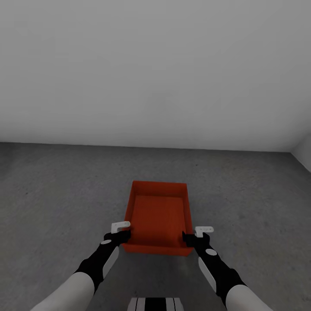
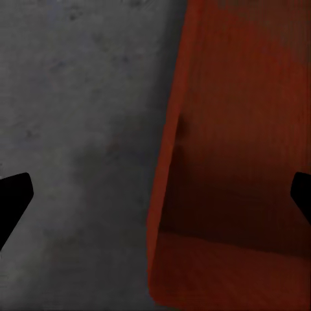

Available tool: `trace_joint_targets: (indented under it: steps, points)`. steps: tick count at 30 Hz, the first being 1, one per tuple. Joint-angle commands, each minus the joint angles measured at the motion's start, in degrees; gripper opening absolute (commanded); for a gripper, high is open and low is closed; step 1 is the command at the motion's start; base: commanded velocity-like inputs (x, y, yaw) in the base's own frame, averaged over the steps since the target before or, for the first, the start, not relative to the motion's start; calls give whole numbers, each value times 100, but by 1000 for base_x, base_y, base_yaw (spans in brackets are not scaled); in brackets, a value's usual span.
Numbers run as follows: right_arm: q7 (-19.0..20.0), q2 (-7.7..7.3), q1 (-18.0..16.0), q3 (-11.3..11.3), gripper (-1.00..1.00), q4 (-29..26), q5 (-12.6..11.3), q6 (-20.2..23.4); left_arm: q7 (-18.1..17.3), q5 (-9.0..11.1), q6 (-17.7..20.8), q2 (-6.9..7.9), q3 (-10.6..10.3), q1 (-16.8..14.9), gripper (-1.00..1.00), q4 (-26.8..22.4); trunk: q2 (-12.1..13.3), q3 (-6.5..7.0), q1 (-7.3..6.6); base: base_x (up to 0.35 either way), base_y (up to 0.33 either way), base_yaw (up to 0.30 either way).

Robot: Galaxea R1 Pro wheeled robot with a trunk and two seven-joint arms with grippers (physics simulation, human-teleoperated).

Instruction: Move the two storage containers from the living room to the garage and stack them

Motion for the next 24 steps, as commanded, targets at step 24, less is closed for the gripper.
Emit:
trace_joint_targets:
  steps: [24]
  points:
    - [-80,2,-3,44,100,1,-67,0,46,62,31,5,-35,0,100,-18,963,428,-529,0,0,0]
